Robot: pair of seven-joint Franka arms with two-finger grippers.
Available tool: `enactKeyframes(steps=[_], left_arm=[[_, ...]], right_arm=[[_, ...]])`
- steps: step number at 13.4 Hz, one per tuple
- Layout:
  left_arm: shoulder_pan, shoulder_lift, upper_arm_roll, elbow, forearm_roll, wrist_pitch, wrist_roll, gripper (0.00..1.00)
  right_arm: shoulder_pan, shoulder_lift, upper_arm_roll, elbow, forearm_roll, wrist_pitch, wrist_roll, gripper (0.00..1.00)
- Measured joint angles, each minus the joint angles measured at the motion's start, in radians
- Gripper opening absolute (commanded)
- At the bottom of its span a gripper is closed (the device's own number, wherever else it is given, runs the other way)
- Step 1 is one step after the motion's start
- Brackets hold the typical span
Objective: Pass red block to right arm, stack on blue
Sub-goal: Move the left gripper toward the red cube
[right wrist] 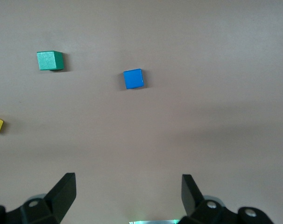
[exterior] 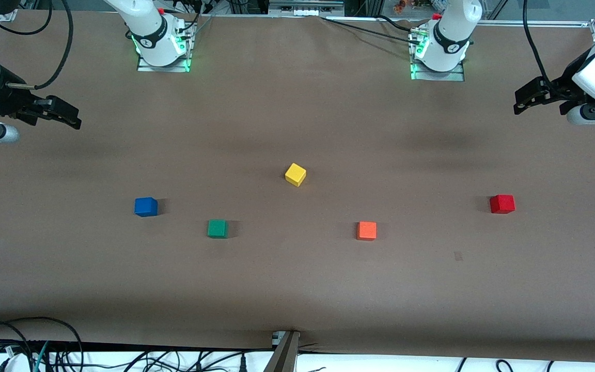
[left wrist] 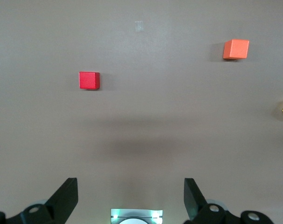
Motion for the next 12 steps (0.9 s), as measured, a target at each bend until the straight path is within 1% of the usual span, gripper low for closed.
enactKeyframes(steps=[8,12], left_arm=[[0.0,0.0,0.0,0.009,0.0,0.0,0.001,1.0],[0.001,0.017,0.001,0.02,0.0,0.0,0.001,1.0]], right_arm=[[0.0,0.0,-0.002,0.0,0.0,0.001,0.0,1.0],[0.0,0.0,-0.002,0.0,0.0,0.002,0.0,1.0]])
